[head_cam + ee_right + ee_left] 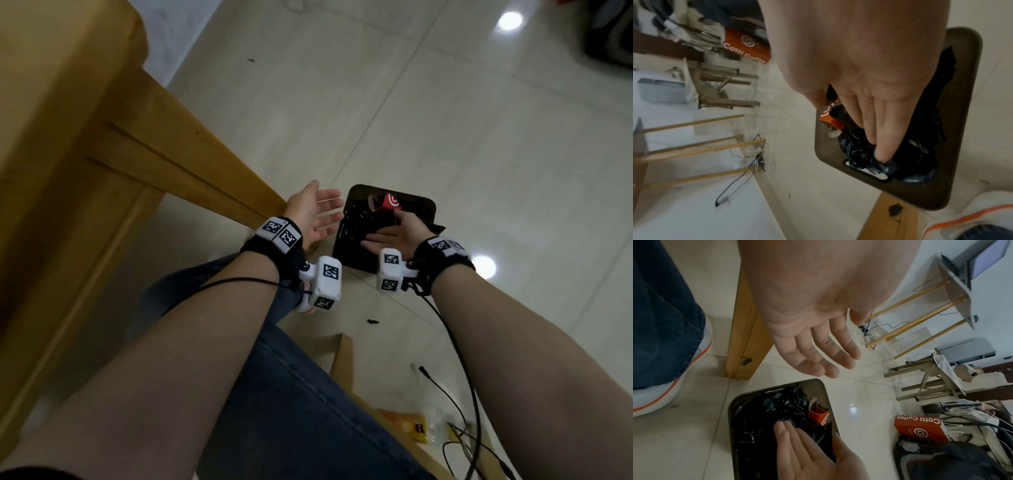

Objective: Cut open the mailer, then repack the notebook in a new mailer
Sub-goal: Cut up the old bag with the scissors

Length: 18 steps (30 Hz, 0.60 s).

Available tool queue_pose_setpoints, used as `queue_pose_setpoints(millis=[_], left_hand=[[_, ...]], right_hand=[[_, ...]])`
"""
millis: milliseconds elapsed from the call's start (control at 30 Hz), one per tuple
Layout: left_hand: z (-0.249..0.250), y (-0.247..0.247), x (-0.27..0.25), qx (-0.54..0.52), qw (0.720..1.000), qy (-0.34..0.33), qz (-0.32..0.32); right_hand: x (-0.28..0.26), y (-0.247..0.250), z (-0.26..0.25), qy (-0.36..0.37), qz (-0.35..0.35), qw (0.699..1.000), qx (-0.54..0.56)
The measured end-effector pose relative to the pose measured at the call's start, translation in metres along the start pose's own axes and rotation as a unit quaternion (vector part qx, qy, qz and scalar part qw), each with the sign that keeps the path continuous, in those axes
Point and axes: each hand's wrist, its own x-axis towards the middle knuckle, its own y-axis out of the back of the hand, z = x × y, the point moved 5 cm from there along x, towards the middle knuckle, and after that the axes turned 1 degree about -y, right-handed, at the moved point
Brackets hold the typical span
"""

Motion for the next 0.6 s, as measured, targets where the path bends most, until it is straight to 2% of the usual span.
queue_pose_setpoints(millis=[233, 467, 600], left_hand=[[-0.015, 0.003, 0.016, -0.015, 1.0, 0.018, 0.007], [-0.013, -0.006, 0.009, -0.004, 1.0, 0.011, -0.001], [-0.005, -0.007, -0.004, -0.007, 1.0, -0.005, -0.001]], right_hand=[[0.013, 0.004, 0.008, -0.028, -0.012, 0.999, 0.022], [0.006, 0.013, 0.014, -0.024, 0.016, 0.999, -0.016], [-0.003, 0.01, 0.014, -0.018, -0.001, 0.998, -0.067]])
